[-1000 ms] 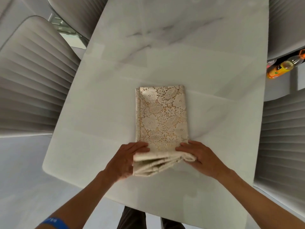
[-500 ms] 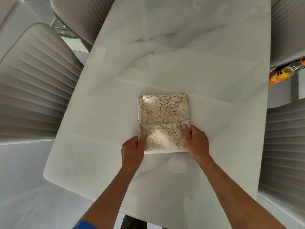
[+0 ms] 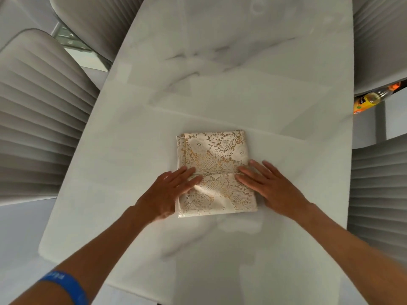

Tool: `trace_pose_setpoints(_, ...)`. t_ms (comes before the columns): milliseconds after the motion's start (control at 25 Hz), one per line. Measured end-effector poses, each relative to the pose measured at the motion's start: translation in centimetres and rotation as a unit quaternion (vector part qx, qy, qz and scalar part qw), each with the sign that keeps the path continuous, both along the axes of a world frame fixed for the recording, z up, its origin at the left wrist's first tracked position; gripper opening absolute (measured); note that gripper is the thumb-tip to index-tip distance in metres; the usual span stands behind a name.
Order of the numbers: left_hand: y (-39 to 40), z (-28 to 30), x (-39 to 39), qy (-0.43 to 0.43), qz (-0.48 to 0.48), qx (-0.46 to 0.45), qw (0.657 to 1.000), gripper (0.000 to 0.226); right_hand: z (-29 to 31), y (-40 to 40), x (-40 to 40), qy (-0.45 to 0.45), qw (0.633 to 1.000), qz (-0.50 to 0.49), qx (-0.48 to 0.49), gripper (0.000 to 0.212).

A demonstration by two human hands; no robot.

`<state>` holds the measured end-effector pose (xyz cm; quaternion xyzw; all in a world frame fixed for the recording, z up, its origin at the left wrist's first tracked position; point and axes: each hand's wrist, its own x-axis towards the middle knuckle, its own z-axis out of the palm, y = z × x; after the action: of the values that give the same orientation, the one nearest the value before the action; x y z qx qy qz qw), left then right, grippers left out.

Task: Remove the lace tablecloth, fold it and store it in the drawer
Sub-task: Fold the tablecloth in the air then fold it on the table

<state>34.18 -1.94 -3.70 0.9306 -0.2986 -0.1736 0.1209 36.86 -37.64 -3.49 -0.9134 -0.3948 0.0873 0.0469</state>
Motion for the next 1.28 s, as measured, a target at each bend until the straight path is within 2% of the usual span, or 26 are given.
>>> trace_pose_setpoints(80,1.0,0.4,0.6,0.01,-0.031,-0.009,0.999,0.09,-0.4,-0.8,0.3,0.056,0.998,0.005,0.003,0.071)
trace_pose_setpoints(160,1.9,0.5,-0.1,0.022,-0.051,-0.011,0.998,0.098,-1.0,-1.0,-1.2,0.075,0.997,0.013,0.019,0.068)
trace_pose_setpoints(360,3.2,-0.1,-6.7,-0.002,-0.104,0.005,0.995,0.112,-1.6,-0.3,-9.8,0.044,0.996,0.031,0.071,0.069)
trace_pose_setpoints(440,3.0,-0.4,-7.2,-0.03,-0.066,-0.027,0.997,0.108,-1.1,-0.1,-9.9,0.056,0.996,0.005,0.072,0.071)
trace_pose_setpoints(520,2.2,-0.5,-6.0,0.01,0.051,-0.147,0.988,0.085,-0.4,0.1,-8.7,0.109,0.985,-0.036,0.126,0.066)
trace_pose_setpoints(560,1.7,-0.2,-5.3,0.068,0.137,-0.217,0.964,0.069,0.1,0.5,-8.0,0.138,0.97,-0.076,0.183,0.058)
trace_pose_setpoints(600,1.3,0.1,-4.5,0.131,0.238,-0.273,0.923,0.053,0.8,1.2,-7.2,0.161,0.944,-0.137,0.254,0.045)
trace_pose_setpoints(640,0.9,0.4,-3.7,0.182,0.342,-0.297,0.873,0.047,1.2,1.9,-6.3,0.186,0.904,-0.211,0.321,0.036)
trace_pose_setpoints(680,0.6,0.4,-3.0,0.206,0.416,-0.291,0.837,0.048,1.5,2.7,-5.1,0.225,0.859,-0.281,0.365,0.035)
trace_pose_setpoints(760,0.0,0.5,-1.9,0.209,0.466,-0.267,0.817,0.05,2.1,4.2,-3.3,0.317,0.782,-0.363,0.396,0.044)
trace_pose_setpoints(800,-0.5,0.8,-1.5,0.198,0.474,-0.263,0.816,0.048,2.3,4.6,-2.9,0.333,0.77,-0.376,0.394,0.049)
trace_pose_setpoints(880,-1.7,1.1,-0.8,0.163,0.496,-0.251,0.815,0.05,2.7,5.7,-2.8,0.316,0.784,-0.393,0.362,0.046)
trace_pose_setpoints(1040,-3.2,1.0,-0.3,0.095,0.544,-0.222,0.803,0.062,2.3,8.5,-1.0,0.227,0.788,-0.531,0.215,0.05)
trace_pose_setpoints(1120,-3.6,1.8,0.2,0.067,0.558,-0.168,0.809,0.051,3.0,9.5,0.1,0.174,0.788,-0.575,0.135,0.049)
trace_pose_setpoints(1160,-3.9,2.3,0.6,0.018,0.548,-0.135,0.825,0.042,3.3,10.0,0.2,0.098,0.818,-0.556,0.108,0.045)
trace_pose_setpoints(1200,-4.2,2.6,1.1,-0.048,0.5,-0.098,0.859,0.039,3.5,10.7,0.3,0.006,0.864,-0.495,0.094,0.044)
trace_pose_setpoints(1240,-4.7,2.7,1.5,-0.103,0.41,-0.068,0.904,0.046,3.4,11.5,0.2,-0.067,0.907,-0.404,0.093,0.045)
trace_pose_setpoints(1280,-5.2,2.5,1.8,-0.125,0.291,-0.038,0.948,0.053,3.1,12.4,0.1,-0.095,0.939,-0.315,0.095,0.046)
